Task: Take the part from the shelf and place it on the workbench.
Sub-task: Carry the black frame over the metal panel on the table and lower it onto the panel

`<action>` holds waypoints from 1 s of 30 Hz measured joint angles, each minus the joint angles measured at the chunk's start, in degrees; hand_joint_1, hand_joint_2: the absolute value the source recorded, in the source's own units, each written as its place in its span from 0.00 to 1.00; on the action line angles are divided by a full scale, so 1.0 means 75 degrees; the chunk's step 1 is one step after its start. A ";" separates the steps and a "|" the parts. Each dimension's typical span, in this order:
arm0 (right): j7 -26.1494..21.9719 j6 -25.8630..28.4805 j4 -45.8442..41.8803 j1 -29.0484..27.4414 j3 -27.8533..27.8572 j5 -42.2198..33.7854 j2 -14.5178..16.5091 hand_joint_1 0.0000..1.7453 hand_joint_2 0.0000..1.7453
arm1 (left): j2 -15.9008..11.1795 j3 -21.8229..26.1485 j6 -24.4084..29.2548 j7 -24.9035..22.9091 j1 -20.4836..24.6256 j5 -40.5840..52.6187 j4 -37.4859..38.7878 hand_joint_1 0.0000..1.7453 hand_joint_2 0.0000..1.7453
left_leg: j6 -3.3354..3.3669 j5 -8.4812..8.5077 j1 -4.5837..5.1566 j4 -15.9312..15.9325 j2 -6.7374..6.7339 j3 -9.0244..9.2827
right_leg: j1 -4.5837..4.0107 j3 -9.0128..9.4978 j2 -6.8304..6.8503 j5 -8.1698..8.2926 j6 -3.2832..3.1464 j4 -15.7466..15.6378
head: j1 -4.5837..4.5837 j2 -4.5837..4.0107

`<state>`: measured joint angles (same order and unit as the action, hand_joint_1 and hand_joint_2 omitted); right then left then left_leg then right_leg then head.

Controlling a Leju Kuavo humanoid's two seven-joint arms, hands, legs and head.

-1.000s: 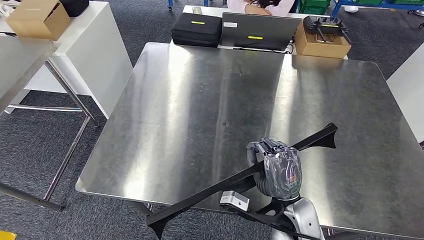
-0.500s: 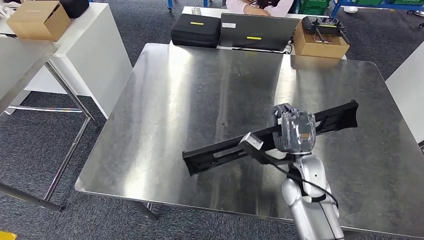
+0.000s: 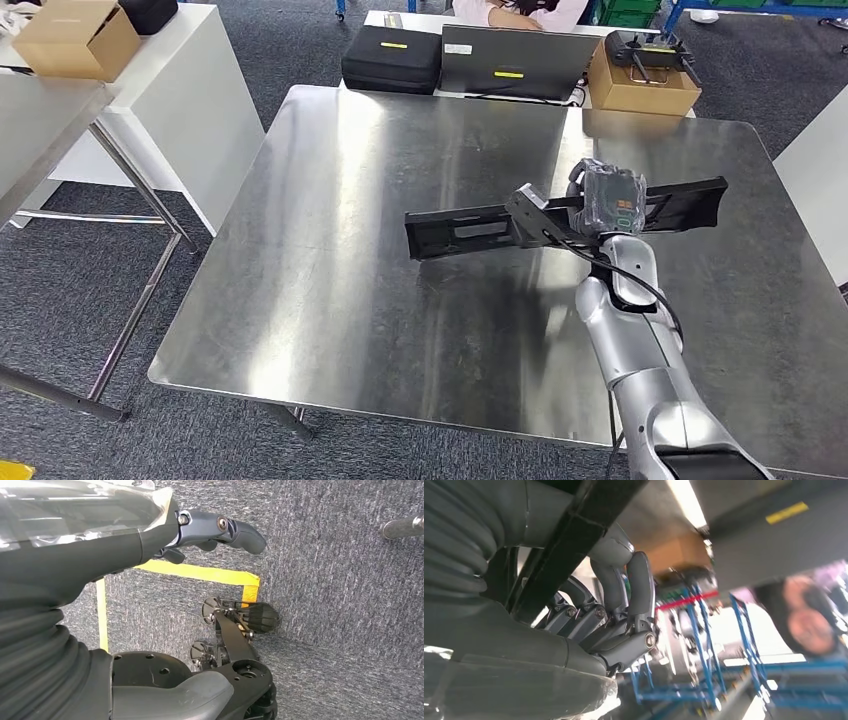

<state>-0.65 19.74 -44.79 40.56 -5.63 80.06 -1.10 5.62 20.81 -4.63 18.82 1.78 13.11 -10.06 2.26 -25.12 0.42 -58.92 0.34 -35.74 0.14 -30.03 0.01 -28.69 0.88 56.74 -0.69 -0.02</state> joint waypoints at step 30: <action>0.0644 -0.5407 0.3426 0.2499 0.0503 -0.0900 0.1170 0.00 0.00 | -0.0047 0.0549 0.0082 -0.0610 0.0087 -0.0171 -0.0002 0.00 1.00 | -0.0031 -0.0030 -0.0041 0.0030 -0.0084 0.0162 | -0.0020 0.0120 -0.0093 -0.0006 -0.0009 -0.0004 | 0.0001 0.0000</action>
<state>4.18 -20.81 -19.09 59.30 -1.86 73.31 7.68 5.26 24.93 -4.02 14.25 2.44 11.82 -10.08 2.02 -25.34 0.12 -58.69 -0.29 -34.52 -0.01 -29.13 -0.69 -28.73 0.82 56.71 -0.68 -0.02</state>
